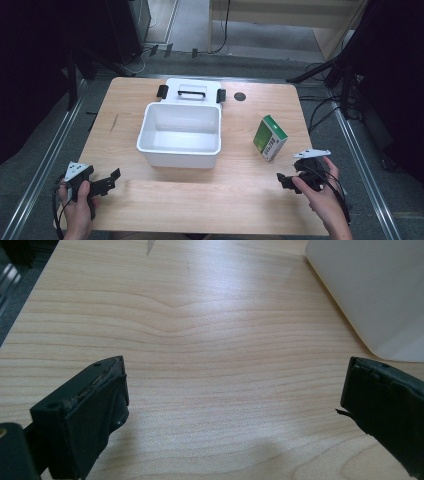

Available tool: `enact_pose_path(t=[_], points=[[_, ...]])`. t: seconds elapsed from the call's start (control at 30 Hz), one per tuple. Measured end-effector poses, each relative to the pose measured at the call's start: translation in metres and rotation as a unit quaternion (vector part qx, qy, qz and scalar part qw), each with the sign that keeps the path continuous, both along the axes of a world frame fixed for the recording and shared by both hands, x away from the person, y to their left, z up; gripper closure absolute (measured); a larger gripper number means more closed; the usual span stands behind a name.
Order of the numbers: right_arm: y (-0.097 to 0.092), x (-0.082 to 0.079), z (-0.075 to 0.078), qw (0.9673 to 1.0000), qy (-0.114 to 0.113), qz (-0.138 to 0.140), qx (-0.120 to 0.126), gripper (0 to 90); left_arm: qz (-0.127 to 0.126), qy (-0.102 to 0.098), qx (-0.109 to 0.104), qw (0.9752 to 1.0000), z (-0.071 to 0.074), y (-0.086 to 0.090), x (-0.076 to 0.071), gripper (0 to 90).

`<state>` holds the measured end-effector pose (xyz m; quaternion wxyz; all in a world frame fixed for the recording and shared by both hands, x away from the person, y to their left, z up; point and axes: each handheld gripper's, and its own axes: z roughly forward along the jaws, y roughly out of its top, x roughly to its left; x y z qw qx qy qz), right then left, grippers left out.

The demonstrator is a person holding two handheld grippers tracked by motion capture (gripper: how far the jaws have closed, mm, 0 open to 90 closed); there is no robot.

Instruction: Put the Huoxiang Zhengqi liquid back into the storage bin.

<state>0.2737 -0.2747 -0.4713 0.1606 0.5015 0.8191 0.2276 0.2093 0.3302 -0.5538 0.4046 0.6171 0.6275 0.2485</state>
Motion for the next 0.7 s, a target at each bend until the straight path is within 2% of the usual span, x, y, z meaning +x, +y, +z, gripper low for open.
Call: enact_pose_path(t=[0.03,0.07,0.1,0.2,0.3,0.37,0.43,0.47,0.53,0.57,0.7], points=[[0.005,0.006,0.003,0.9994,0.027,-0.003,-0.021,15.3,0.000,-0.001,0.000,1.0000,0.000,0.000,0.000,0.1],[0.005,0.006,0.003,0.9994,0.027,-0.003,-0.021,15.3,0.000,-0.001,0.000,1.0000,0.000,0.000,0.000,0.1],[0.008,0.012,0.006,0.9984,0.047,-0.004,-0.033,14.9,0.000,-0.001,0.000,1.0000,0.000,0.000,0.000,0.1],[0.012,0.018,0.012,0.9970,0.064,-0.009,-0.042,14.9,-0.001,0.000,0.000,1.0000,0.000,0.000,0.000,0.1],[0.016,0.022,0.017,0.9961,0.070,-0.011,-0.053,14.9,-0.002,0.000,-0.001,1.0000,0.000,0.000,0.000,0.1],[0.019,0.027,0.023,0.9944,0.088,-0.015,-0.057,14.9,-0.002,0.000,-0.001,1.0000,0.000,0.000,0.000,0.1],[0.019,0.029,0.024,0.9938,0.095,-0.013,-0.057,14.9,-0.002,0.000,-0.001,1.0000,0.000,0.000,0.000,0.1],[0.022,0.032,0.026,0.9919,0.110,-0.011,-0.063,14.6,-0.002,0.000,-0.001,1.0000,0.000,0.000,0.000,0.1],[0.022,0.034,0.027,0.9913,0.113,-0.009,-0.067,14.6,-0.002,0.000,-0.001,1.0000,0.000,0.000,0.000,0.1],[0.025,0.037,0.030,0.9892,0.123,-0.006,-0.079,14.6,-0.002,0.000,-0.001,1.0000,0.000,0.000,0.000,0.1],[0.030,0.042,0.036,0.9868,0.138,0.000,-0.085,14.1,-0.003,0.001,-0.001,1.0000,0.000,0.000,0.000,0.1]])
